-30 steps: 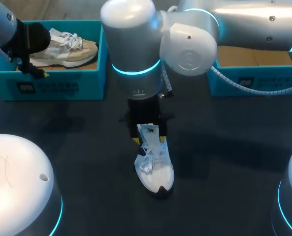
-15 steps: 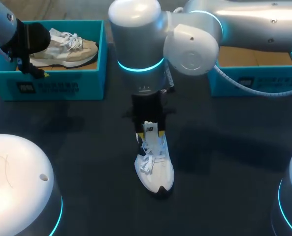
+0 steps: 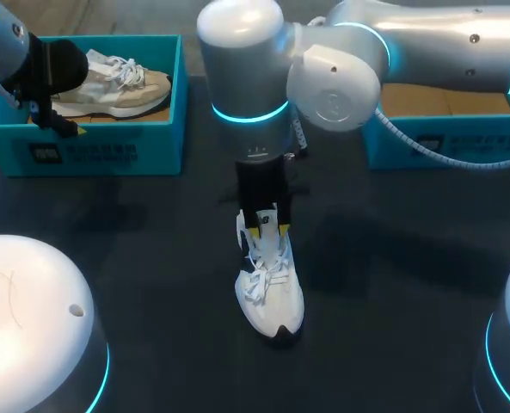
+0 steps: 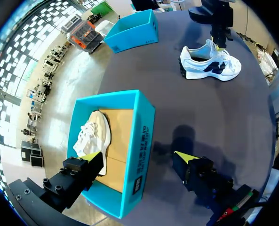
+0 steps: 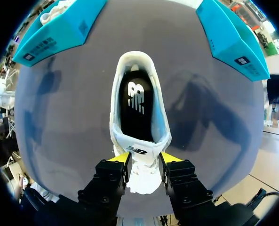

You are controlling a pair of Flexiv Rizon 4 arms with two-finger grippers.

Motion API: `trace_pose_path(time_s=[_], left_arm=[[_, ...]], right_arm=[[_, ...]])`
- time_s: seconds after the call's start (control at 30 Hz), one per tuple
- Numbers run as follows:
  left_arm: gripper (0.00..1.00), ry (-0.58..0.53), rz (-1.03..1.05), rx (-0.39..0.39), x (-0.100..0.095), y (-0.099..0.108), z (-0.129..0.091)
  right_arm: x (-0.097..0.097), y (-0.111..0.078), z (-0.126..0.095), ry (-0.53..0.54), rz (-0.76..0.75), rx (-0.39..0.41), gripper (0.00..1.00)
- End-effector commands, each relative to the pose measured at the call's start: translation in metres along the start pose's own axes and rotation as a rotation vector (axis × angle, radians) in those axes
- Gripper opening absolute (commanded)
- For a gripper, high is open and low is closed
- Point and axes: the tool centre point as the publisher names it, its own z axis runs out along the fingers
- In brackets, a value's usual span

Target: Take the shoe out of the shoebox, open the shoe tongue, remove and reinsert the insole, then place the shoe into the shoebox

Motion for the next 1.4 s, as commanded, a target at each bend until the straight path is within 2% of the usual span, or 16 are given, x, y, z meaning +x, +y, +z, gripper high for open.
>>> trace_pose_path(time_s=[0.03, 0.1, 0.23, 0.4, 0.53, 0.67, 0.73, 0.9, 0.93, 1.0, 1.07, 1.13, 1.2, 1.23, 1.27, 1.4], left_arm=[[1.0, 0.0, 0.0, -0.003, 0.001, 0.0, 0.0], [1.0, 0.0, 0.0, -0.003, 0.001, 0.0, 0.0], [1.0, 0.0, 0.0, -0.003, 0.001, 0.0, 0.0], [1.0, 0.0, 0.0, -0.003, 0.001, 0.0, 0.0], [1.0, 0.0, 0.0, -0.003, 0.001, 0.0, 0.0], [1.0, 0.0, 0.0, -0.003, 0.001, 0.0, 0.0], [1.0, 0.0, 0.0, -0.003, 0.001, 0.0, 0.0], [1.0, 0.0, 0.0, -0.003, 0.001, 0.0, 0.0], [1.0, 0.0, 0.0, -0.003, 0.001, 0.0, 0.0], [1.0, 0.0, 0.0, -0.003, 0.001, 0.0, 0.0], [1.0, 0.0, 0.0, -0.003, 0.001, 0.0, 0.0], [1.0, 0.0, 0.0, -0.003, 0.001, 0.0, 0.0], [1.0, 0.0, 0.0, -0.003, 0.001, 0.0, 0.0], [1.0, 0.0, 0.0, -0.003, 0.001, 0.0, 0.0], [1.0, 0.0, 0.0, -0.003, 0.001, 0.0, 0.0], [1.0, 0.0, 0.0, -0.003, 0.001, 0.0, 0.0]], right_arm=[[0.0, -0.008, -0.008, -0.003, 0.002, -0.03, 0.39], [0.0, -0.008, -0.007, -0.003, 0.004, -0.038, 0.38], [0.001, 0.008, 0.008, 0.007, -0.008, -0.054, 0.4], [0.002, 0.019, 0.013, 0.018, -0.027, -0.055, 0.4], [-0.004, 0.018, 0.003, 0.002, -0.03, -0.068, 0.41], [-0.01, 0.017, -0.01, 0.033, -0.061, -0.127, 0.43], [-0.011, 0.018, -0.015, 0.013, -0.103, -0.145, 0.44], [-0.003, 0.025, -0.027, 0.041, -0.334, -0.227, 0.47], [-0.001, 0.027, -0.029, 0.032, -0.38, -0.238, 0.51], [0.003, 0.028, -0.034, 0.03, -0.48, -0.267, 0.66], [0.008, 0.03, -0.037, 0.047, -0.588, -0.291, 0.74], [0.013, 0.03, -0.04, 0.043, -0.698, -0.297, 0.7], [0.019, 0.029, -0.044, 0.027, -0.815, -0.306, 0.55], [0.02, 0.029, -0.047, 0.045, -0.829, -0.318, 0.74], [0.02, 0.029, -0.047, 0.045, -0.829, -0.318, 1.0], [0.02, 0.029, -0.047, 0.045, -0.829, -0.318, 1.0]])
